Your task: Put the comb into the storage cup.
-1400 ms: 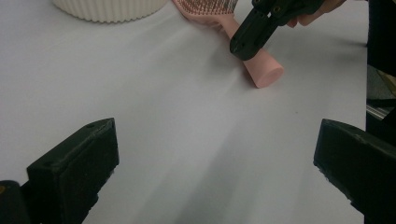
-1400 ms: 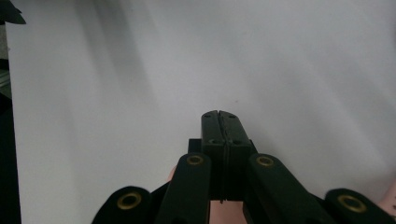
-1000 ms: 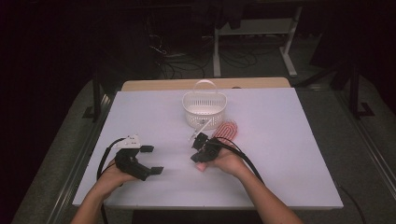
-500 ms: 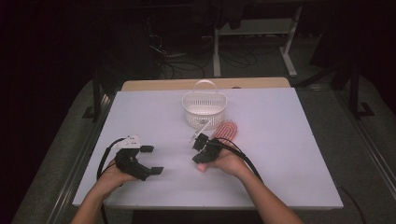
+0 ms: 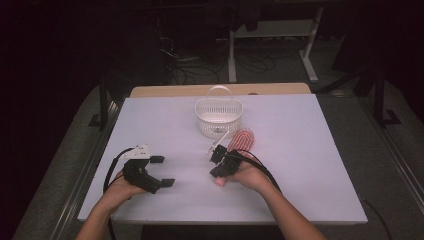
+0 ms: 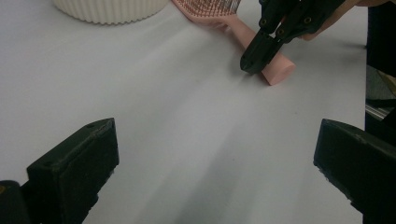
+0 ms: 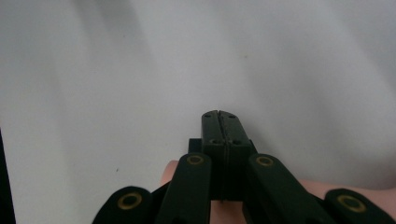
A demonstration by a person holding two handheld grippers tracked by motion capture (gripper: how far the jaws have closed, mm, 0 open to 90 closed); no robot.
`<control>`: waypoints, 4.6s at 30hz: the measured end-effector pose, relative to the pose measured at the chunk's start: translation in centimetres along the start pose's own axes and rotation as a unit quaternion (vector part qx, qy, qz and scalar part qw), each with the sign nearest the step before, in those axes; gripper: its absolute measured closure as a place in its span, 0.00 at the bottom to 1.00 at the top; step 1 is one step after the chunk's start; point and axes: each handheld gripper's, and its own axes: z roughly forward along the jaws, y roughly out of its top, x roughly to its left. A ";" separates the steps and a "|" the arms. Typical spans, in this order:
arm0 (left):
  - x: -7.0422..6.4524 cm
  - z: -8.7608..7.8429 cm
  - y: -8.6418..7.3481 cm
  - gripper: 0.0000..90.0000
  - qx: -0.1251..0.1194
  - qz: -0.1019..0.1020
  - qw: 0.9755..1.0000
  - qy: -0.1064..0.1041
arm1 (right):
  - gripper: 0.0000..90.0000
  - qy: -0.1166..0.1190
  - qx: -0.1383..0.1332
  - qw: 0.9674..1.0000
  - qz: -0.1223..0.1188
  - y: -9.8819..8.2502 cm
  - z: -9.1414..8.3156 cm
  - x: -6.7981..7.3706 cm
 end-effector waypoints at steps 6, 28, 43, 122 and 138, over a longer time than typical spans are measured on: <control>0.0 0.0 0.0 0.00 -0.001 0.000 1.000 -0.001 | 0.99 0.000 0.006 1.000 0.002 -0.7 -0.4 0.2; 0.0 0.0 -0.1 0.00 0.000 -0.002 1.000 0.001 | 0.99 -0.003 0.008 1.000 0.020 -3.8 -2.6 0.0; 0.0 -0.1 -0.1 0.00 -0.001 -0.003 1.000 0.002 | 0.99 -0.010 0.011 0.999 0.035 -5.8 -3.7 -0.3; -0.5 0.1 0.0 0.00 -0.014 -0.007 1.000 -0.009 | 0.00 -0.084 -0.184 0.974 0.104 -14.2 -11.5 -3.5; -0.7 0.6 0.0 0.00 -0.008 -0.004 1.000 -0.013 | 0.00 -0.099 -0.182 0.973 0.106 -12.8 -12.4 -4.1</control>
